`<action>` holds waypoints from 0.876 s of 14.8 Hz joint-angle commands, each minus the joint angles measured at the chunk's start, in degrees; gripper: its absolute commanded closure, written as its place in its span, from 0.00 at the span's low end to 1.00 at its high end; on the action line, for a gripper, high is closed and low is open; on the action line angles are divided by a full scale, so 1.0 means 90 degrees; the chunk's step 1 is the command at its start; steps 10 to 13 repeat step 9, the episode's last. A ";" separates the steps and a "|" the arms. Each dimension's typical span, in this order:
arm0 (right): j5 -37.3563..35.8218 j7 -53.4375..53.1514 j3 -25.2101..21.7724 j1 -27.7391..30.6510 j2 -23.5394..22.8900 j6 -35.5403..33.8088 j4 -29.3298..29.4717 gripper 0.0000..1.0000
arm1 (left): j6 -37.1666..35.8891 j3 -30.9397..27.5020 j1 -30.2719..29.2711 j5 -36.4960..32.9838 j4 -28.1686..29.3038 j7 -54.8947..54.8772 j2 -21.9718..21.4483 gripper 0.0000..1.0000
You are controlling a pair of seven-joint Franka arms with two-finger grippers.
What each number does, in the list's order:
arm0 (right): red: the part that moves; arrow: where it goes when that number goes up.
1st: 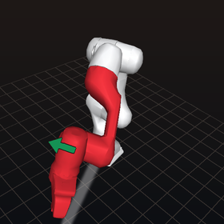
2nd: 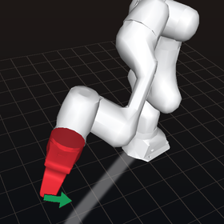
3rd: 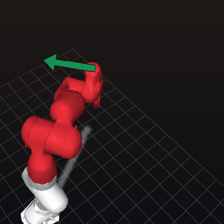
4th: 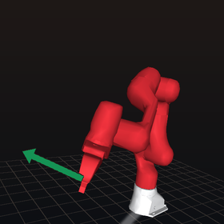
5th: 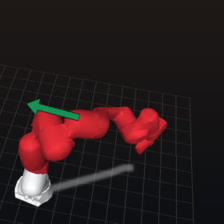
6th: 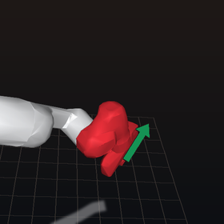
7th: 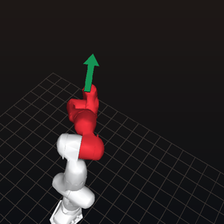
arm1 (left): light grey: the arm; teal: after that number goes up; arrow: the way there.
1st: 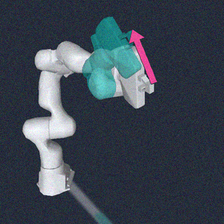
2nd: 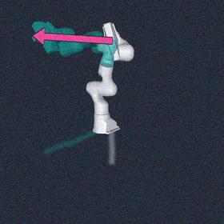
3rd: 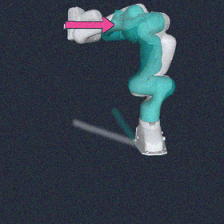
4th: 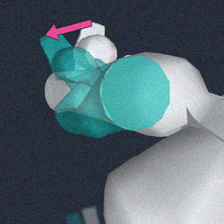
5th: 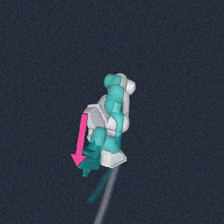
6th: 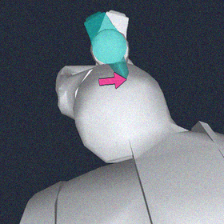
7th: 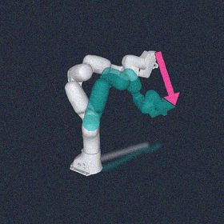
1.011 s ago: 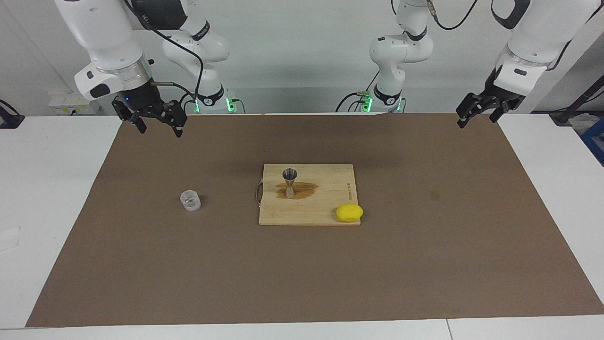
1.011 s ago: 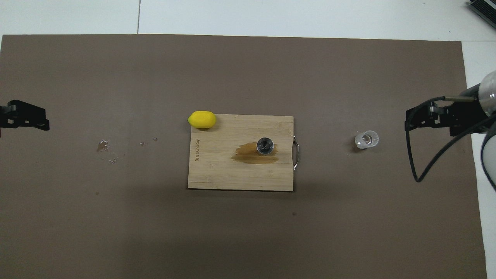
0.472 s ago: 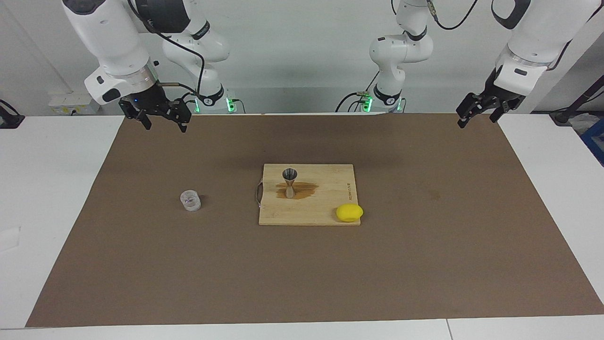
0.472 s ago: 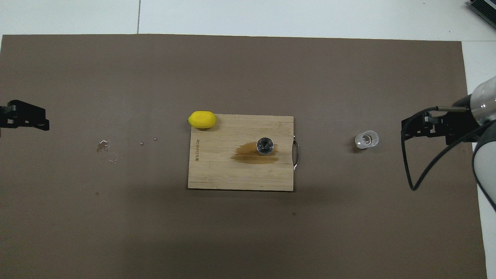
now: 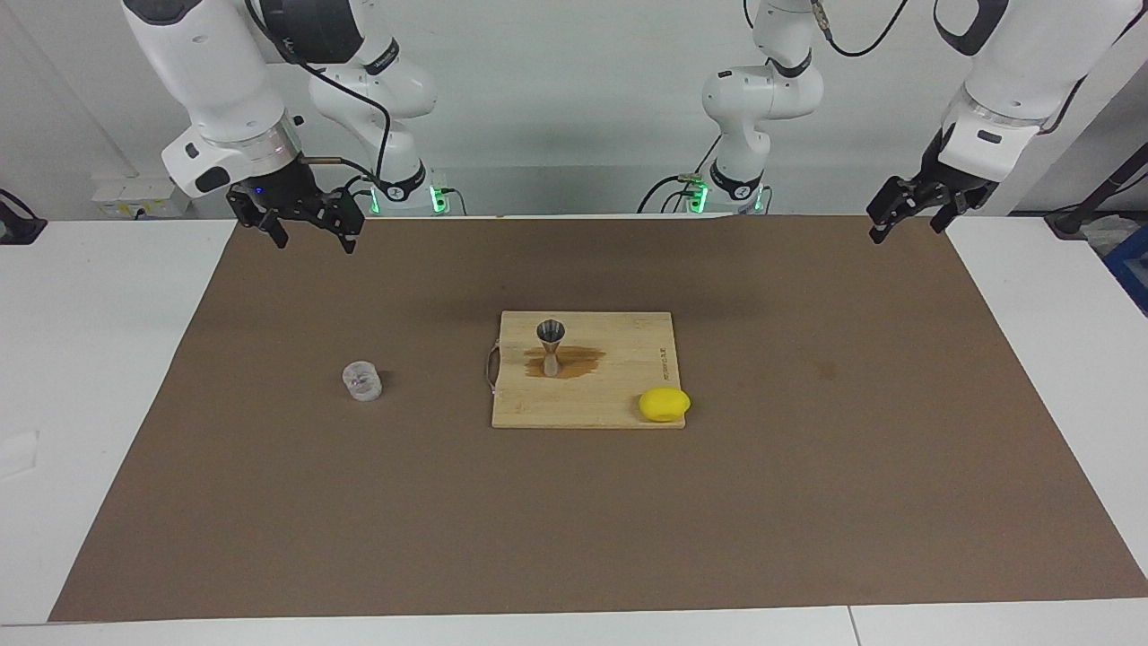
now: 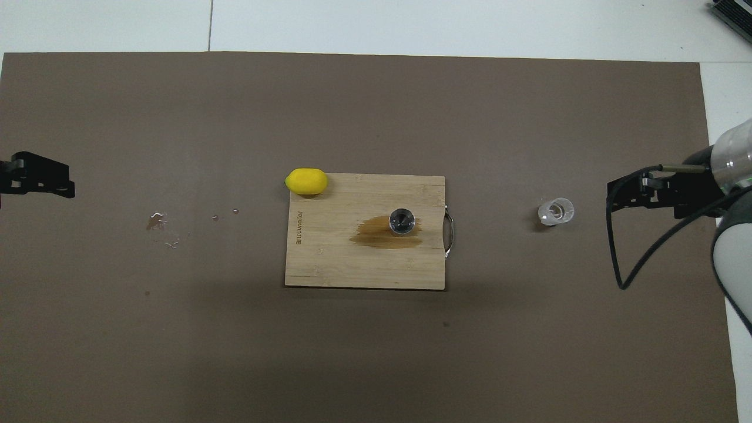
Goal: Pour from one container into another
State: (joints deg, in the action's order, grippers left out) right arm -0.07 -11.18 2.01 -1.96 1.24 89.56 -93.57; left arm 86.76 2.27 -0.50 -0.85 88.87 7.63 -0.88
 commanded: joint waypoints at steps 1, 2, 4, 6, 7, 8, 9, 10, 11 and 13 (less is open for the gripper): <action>-0.0187 -0.0037 0.0031 0.0052 0.0116 0.0332 -0.0160 0.00 | -0.0050 0.0021 -0.0022 -0.0101 0.0145 -0.0066 -0.0146 0.00; -0.0197 -0.0037 0.0031 0.0061 0.0096 0.0342 -0.0131 0.00 | -0.0050 0.0021 -0.0022 -0.0101 0.0145 -0.0076 -0.0146 0.00; -0.0197 -0.0037 0.0031 0.0071 0.0067 0.0332 -0.0082 0.00 | -0.0050 0.0021 -0.0013 -0.0101 0.0145 -0.0066 -0.0146 0.00; -0.0197 -0.0047 0.0031 0.0071 0.0067 0.0332 -0.0072 0.00 | -0.0050 0.0021 -0.0003 -0.0101 0.0145 -0.0066 -0.0146 0.00; -0.0197 -0.0047 0.0031 0.0071 0.0067 0.0323 -0.0072 0.00 | -0.0050 0.0021 -0.0003 -0.0101 0.0145 -0.0066 -0.0146 0.00; -0.0197 -0.0047 0.0031 0.0071 0.0067 0.0323 -0.0072 0.00 | -0.0050 0.0021 -0.0012 -0.0101 0.0145 -0.0066 -0.0146 0.00; -0.0187 -0.0047 0.0031 0.0071 0.0067 0.0323 -0.0072 0.00 | -0.0050 0.0021 -0.0013 -0.0101 0.0145 -0.0066 -0.0146 0.00; -0.0187 -0.0047 0.0031 0.0071 0.0067 0.0323 -0.0072 0.00 | -0.0050 0.0021 -0.0013 -0.0101 0.0145 -0.0066 -0.0146 0.00; -0.0187 -0.0047 0.0031 0.0071 0.0067 0.0323 -0.0072 0.00 | -0.0050 0.0021 -0.0013 -0.0101 0.0145 -0.0066 -0.0146 0.00; -0.0187 -0.0047 0.0031 0.0071 0.0067 0.0323 -0.0072 0.00 | -0.0050 0.0021 -0.0013 -0.0101 0.0145 -0.0066 -0.0146 0.00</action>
